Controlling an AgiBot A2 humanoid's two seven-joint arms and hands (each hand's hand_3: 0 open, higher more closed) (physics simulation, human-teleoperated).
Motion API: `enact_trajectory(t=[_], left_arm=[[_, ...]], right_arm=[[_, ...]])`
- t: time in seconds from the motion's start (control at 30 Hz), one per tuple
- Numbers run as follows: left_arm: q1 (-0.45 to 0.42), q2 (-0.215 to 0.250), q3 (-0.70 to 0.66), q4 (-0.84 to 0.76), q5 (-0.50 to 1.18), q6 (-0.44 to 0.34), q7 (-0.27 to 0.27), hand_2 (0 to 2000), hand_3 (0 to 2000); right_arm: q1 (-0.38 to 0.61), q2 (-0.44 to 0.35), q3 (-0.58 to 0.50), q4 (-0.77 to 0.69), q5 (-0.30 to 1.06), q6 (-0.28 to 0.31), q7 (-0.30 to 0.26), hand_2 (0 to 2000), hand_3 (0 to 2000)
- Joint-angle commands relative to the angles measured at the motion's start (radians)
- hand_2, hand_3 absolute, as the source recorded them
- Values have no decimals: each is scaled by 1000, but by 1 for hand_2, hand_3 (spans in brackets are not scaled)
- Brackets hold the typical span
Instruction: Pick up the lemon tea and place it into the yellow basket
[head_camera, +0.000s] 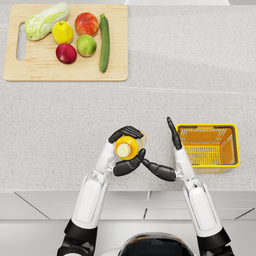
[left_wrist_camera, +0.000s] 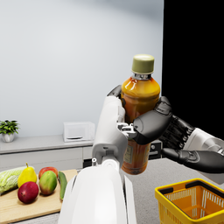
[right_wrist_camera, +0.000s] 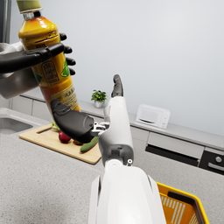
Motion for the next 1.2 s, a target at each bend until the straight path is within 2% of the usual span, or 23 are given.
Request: enact_trajectory(t=[0.03,0.13,0.23,0.27,0.3,0.33,0.43,0.47,0.5,0.6,0.63,0.67,0.73,0.83,0.9,1.03,1.13,1.2], left_arm=[[26,32,126,-22,0,-2,0,2000,2000],[22,37,186,2,0,-8,-3,2000,2000],[21,13,223,11,8,-37,8,2000,2000],[20,2,223,14,8,-26,4,2000,2000],[23,-7,221,15,9,-23,2,2000,2000],[29,-11,221,16,8,-18,-3,2000,2000],[33,-35,228,18,6,-9,-13,2000,2000],[34,-43,217,14,6,-9,-14,639,1673],[34,-48,200,14,5,11,-13,0,1347],[12,-71,105,-43,2,15,-12,0,367],[-4,-79,58,-63,1,29,-9,0,40],[-28,-96,-11,-97,1,43,-6,0,0],[-71,-101,-175,-137,0,46,-3,0,0],[-133,-77,-390,-146,0,74,2,0,0],[-135,-71,-457,-102,0,83,3,0,0],[-132,-74,-484,-57,-1,91,4,0,0],[-134,-73,-480,-12,-1,92,4,0,0],[-132,-73,-480,15,-1,93,4,0,0]], right_arm=[[54,-40,47,-54,12,0,0,0,0],[83,-68,76,-74,31,0,0,0,0],[100,-73,85,-70,42,72,-4,0,0],[99,-69,85,-62,43,83,-3,1361,327],[100,-63,94,-59,44,177,-3,2000,653],[100,-66,96,-54,44,214,-4,2000,980],[106,-55,97,-48,47,257,-12,2000,1960],[108,-52,95,-46,47,264,-11,2000,2000],[111,-44,94,-47,46,262,-11,2000,2000],[141,-60,42,-47,45,275,7,2000,2000],[156,-82,2,-41,44,256,6,2000,2000],[180,-99,-49,-41,44,261,2,2000,2000],[213,-110,-161,-26,44,247,3,2000,2000],[192,-90,-353,-35,43,256,2,2000,2000],[170,-90,-452,-56,42,249,3,2000,2000],[141,-91,-540,-148,41,250,1,2000,2000],[96,-98,-553,-180,41,236,-200,2000,2000],[62,-103,-553,-220,41,243,-276,2000,2000]])
